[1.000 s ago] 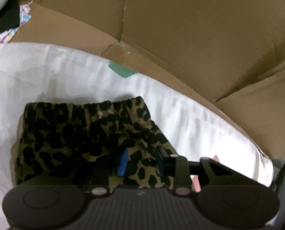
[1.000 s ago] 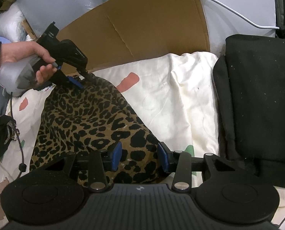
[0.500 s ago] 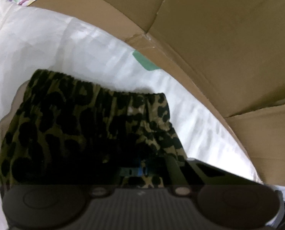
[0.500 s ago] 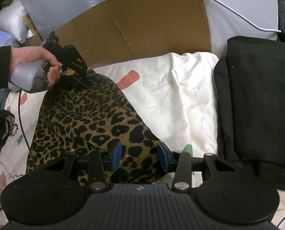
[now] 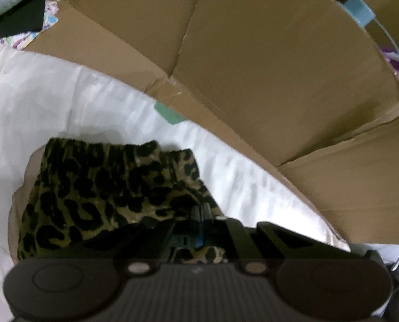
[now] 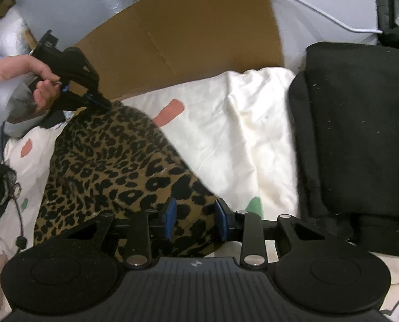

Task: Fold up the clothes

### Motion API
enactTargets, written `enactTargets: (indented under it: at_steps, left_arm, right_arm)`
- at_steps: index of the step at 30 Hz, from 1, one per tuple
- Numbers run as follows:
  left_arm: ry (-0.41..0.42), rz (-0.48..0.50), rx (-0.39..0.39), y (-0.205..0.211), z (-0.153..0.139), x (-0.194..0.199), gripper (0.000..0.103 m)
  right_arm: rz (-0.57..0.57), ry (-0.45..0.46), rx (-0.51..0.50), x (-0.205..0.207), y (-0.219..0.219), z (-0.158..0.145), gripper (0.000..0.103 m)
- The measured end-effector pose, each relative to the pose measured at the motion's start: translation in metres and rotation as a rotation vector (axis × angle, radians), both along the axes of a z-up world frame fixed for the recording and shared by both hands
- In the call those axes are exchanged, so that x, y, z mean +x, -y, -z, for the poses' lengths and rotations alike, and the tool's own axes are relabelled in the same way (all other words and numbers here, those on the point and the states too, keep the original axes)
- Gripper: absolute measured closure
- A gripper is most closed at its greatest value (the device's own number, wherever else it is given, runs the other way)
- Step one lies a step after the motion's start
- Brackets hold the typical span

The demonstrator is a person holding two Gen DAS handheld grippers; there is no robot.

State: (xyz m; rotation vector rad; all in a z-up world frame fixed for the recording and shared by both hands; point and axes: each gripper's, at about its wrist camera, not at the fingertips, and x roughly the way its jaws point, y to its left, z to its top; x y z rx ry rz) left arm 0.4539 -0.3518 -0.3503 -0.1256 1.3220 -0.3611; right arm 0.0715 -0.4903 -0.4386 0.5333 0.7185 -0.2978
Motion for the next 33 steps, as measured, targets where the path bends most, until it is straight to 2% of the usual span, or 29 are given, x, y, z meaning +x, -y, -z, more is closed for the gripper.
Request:
enactTargets:
  at_steps: [5,7,8,9,10,16,21,24,27,28,30,31,33]
  left_arm:
    - [0.017,0.011,-0.010,-0.004,-0.010,-0.002,0.103]
    - [0.026,0.016,-0.014,-0.004,-0.012,-0.003,0.103]
    - [0.032,0.019,-0.014,-0.002,-0.012,-0.001,0.103]
    - [0.037,0.022,-0.015,-0.001,-0.012,0.001,0.103]
    - [0.039,0.020,-0.015,0.001,-0.012,0.002,0.103]
    - [0.065,0.031,-0.023,0.014,-0.008,0.005,0.103]
    - [0.056,0.041,-0.024,0.022,0.011,0.006,0.103]
    - [0.034,0.048,-0.031,0.026,0.025,0.005,0.103]
    - [-0.027,0.096,-0.040,0.030,0.037,0.009,0.102]
    - [-0.037,0.109,-0.037,0.030,0.038,0.011,0.101]
    - [-0.025,0.127,-0.042,0.028,0.031,0.012,0.083]
    - [-0.014,0.137,-0.042,0.027,0.025,0.012,0.079]
    - [0.010,0.157,-0.032,0.026,0.015,0.009,0.074]
  right_arm:
    - [0.004,-0.031,-0.010,0.004,0.003,0.005,0.067]
    - [-0.010,-0.047,-0.018,0.006,0.002,0.009,0.071]
    - [-0.009,-0.050,-0.020,0.005,0.001,0.009,0.080]
    - [-0.002,-0.049,-0.025,0.004,0.001,0.009,0.098]
    - [0.006,-0.048,-0.023,0.002,0.001,0.009,0.103]
    - [0.028,-0.061,-0.034,-0.005,0.003,0.008,0.103]
    - [0.029,-0.056,-0.040,-0.011,0.004,0.004,0.103]
    - [0.026,-0.046,-0.042,-0.013,0.007,-0.002,0.103]
    - [0.029,-0.038,-0.030,-0.012,0.009,-0.006,0.101]
    - [0.028,-0.035,-0.023,-0.012,0.010,-0.007,0.100]
    - [0.025,-0.032,-0.017,-0.012,0.010,-0.008,0.092]
    - [0.025,-0.032,-0.018,-0.012,0.010,-0.008,0.089]
    - [0.035,-0.030,-0.010,-0.011,0.011,-0.007,0.068]
